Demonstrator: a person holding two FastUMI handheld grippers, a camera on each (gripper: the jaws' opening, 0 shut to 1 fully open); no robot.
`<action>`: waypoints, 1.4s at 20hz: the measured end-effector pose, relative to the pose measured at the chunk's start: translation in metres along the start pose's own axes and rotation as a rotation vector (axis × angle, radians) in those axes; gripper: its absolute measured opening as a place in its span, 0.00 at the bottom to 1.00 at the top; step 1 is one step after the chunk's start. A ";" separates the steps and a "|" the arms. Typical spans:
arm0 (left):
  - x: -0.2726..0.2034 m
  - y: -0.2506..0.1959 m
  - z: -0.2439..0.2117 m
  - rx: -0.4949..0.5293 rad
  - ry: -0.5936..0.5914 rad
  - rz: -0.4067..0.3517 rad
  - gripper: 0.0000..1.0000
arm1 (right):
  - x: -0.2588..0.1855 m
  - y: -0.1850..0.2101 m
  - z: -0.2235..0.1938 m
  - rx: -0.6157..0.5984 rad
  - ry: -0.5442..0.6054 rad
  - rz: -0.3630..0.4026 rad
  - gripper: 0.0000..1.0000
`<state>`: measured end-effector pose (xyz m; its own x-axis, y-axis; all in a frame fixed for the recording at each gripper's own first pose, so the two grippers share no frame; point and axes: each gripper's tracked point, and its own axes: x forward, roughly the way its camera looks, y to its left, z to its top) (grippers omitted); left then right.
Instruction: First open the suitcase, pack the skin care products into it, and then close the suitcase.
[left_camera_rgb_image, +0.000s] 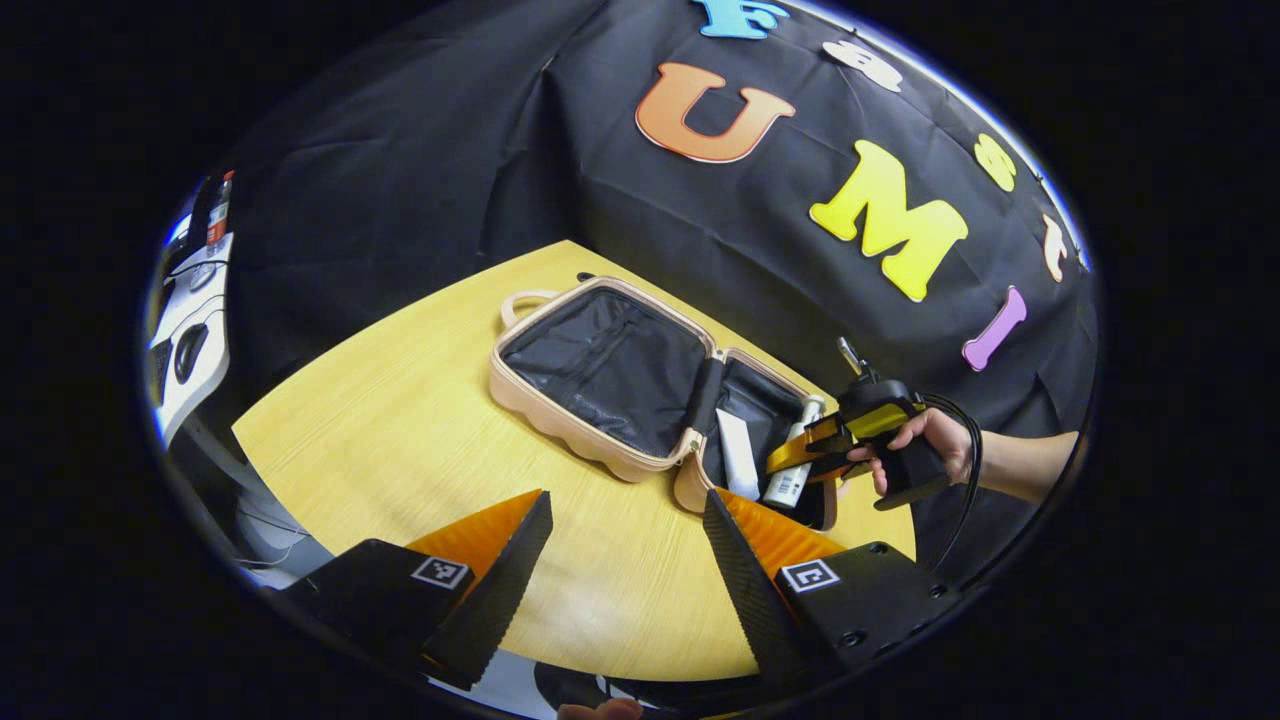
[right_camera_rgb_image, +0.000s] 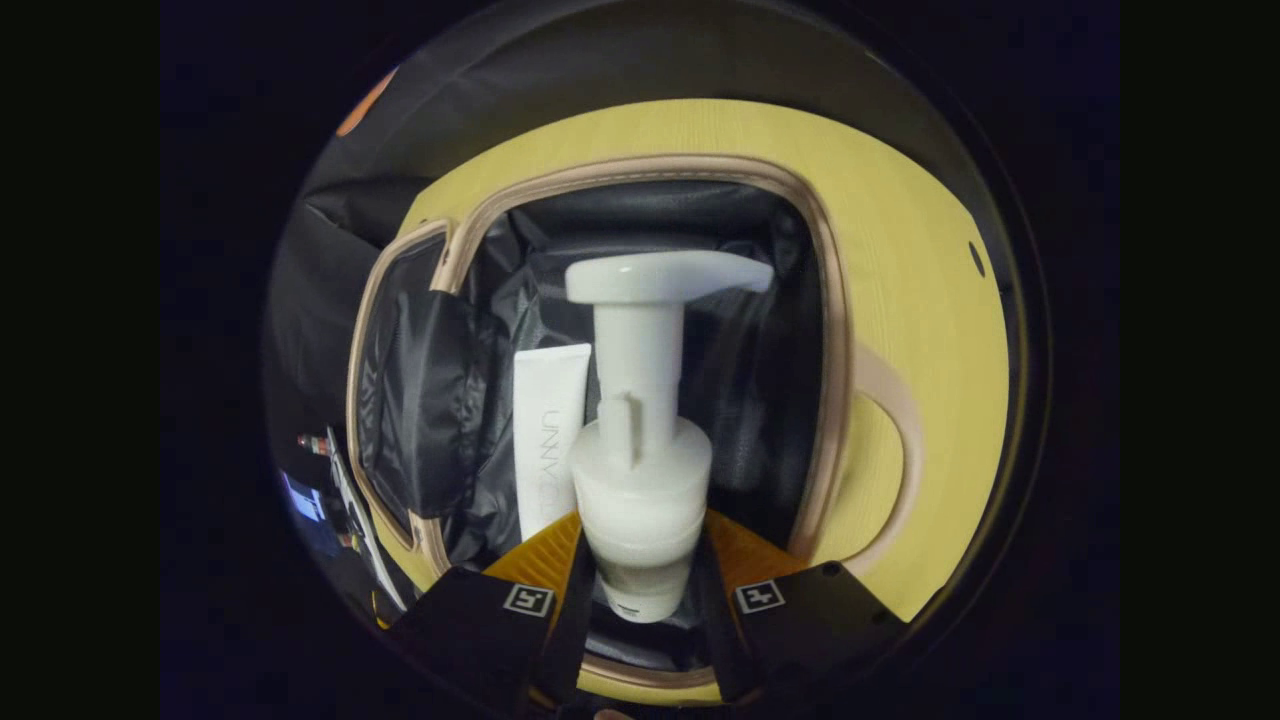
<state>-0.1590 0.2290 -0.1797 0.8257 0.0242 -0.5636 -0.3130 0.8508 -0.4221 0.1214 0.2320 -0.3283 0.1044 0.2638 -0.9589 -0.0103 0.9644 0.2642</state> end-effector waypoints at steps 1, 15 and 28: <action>0.000 0.000 0.003 0.003 -0.005 0.002 0.98 | 0.006 0.000 0.000 0.014 0.005 -0.016 0.49; 0.014 0.008 0.051 0.074 -0.078 0.015 0.97 | -0.011 0.008 -0.001 0.017 -0.057 -0.018 0.65; 0.112 0.100 0.154 -0.349 -0.269 -0.358 0.97 | -0.184 -0.024 -0.024 -0.216 -0.439 0.150 0.76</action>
<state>-0.0259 0.3975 -0.1759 0.9850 -0.0622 -0.1608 -0.0904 0.6081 -0.7887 0.0787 0.1602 -0.1606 0.4937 0.4121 -0.7658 -0.2580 0.9104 0.3235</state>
